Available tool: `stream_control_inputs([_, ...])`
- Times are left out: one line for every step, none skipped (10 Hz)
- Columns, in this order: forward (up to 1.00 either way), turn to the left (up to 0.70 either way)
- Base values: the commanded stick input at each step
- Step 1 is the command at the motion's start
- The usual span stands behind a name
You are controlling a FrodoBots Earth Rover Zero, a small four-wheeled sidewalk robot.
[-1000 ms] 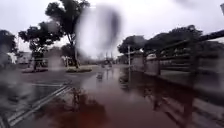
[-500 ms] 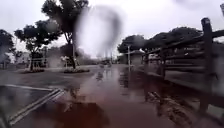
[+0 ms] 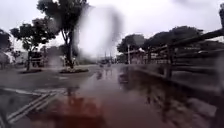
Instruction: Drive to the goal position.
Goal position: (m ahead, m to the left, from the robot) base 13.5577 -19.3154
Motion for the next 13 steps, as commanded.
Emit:
stream_control_inputs([1.0,-0.35])
stream_control_inputs([1.0,-0.2])
stream_control_inputs([1.0,0.01])
stream_control_inputs([1.0,0.01])
stream_control_inputs([1.0,0.01])
stream_control_inputs([1.0,0.01])
stream_control_inputs([0.98,0.01])
stream_control_inputs([0.97,0.01])
stream_control_inputs([0.97,0.01])
stream_control_inputs([0.97,0.01])
stream_control_inputs([0.97,0.01])
stream_control_inputs([0.97,0.01])
stream_control_inputs([0.97,0.01])
